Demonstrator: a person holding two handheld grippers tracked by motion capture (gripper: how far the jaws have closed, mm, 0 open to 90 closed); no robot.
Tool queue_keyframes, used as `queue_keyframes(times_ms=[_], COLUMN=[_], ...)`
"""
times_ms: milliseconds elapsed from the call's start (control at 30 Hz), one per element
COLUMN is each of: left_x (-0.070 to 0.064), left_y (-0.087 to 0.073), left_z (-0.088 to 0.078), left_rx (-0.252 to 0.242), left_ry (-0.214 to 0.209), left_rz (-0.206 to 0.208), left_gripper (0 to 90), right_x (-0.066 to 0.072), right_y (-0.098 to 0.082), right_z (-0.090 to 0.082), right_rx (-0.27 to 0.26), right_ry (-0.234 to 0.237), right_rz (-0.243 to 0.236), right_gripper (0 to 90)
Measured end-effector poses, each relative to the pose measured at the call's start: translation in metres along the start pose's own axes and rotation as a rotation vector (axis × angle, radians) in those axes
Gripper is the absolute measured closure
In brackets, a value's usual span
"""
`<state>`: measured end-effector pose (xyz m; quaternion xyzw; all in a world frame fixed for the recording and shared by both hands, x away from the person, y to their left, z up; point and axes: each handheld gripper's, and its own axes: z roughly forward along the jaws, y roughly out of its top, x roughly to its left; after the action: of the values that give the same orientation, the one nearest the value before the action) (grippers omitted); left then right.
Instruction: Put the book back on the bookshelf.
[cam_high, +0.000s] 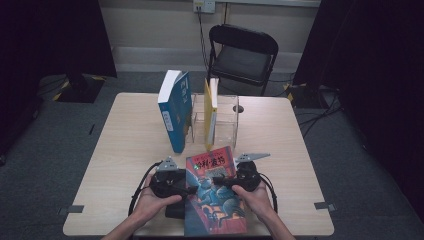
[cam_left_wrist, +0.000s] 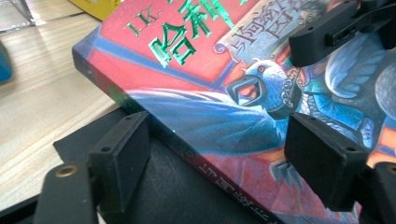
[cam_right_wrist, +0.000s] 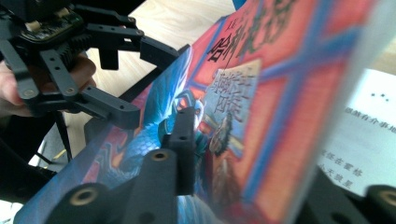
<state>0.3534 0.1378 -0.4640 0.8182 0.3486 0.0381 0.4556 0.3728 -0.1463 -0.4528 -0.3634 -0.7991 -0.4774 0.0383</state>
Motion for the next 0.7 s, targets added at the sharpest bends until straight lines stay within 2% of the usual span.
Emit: queue_keyframes(times_ms=[167,400,567,700], left_x=[0.005,0.008,0.011,0.012], left_y=[-0.001,-0.001,0.000,0.001], left_z=[-0.003,-0.004,-0.002,0.000], left_rx=[-0.012,-0.022,-0.031,-0.031], left_ry=[0.001,-0.024,-0.054,-0.094], left_rz=[-0.036,-0.075,-0.104,-0.121], left_gripper=[24.0,19.9,16.0,16.0], right_x=[0.004,0.013,0.020,0.024], right_y=[0.000,0.000,0.001,0.003], right_z=[-0.002,-0.006,-0.009,-0.010], right_rx=[-0.030,-0.079,-0.107,-0.121], right_ry=[-0.007,-0.015,-0.018,-0.007], right_rz=[-0.028,-0.079,-0.108,-0.122], right_gripper=[76.9,79.5,80.1,80.7])
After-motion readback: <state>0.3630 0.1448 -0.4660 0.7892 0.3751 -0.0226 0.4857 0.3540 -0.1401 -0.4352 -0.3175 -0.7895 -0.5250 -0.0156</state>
